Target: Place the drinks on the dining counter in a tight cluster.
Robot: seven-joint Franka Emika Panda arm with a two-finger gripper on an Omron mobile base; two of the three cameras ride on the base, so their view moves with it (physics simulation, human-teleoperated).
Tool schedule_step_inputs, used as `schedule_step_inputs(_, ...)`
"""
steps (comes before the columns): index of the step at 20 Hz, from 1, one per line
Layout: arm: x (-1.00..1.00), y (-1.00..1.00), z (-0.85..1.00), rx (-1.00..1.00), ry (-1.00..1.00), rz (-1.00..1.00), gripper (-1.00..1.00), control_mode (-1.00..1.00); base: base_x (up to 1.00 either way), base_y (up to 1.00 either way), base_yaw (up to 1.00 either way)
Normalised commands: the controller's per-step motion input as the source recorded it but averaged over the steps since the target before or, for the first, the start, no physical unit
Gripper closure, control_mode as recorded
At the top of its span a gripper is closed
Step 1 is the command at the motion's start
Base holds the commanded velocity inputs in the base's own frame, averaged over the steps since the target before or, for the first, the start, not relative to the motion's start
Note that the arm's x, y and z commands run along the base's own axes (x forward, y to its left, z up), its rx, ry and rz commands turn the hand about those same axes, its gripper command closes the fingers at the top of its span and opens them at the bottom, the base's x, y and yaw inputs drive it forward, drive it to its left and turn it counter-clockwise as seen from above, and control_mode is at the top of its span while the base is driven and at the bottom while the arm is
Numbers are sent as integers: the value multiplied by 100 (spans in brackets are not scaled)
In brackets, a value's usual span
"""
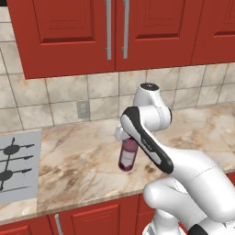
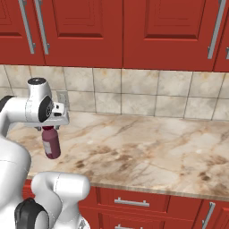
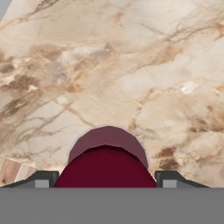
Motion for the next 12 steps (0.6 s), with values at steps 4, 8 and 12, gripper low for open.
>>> schedule_step_inputs(4,-2,0,0,0,0,0,100,100,-14,1,0)
schedule_step_inputs(8,0,0,0,0,0,0,100,100,-53,15,6)
schedule_step_inputs(12,0,0,0,0,0,0,100,100,-42,29,50)
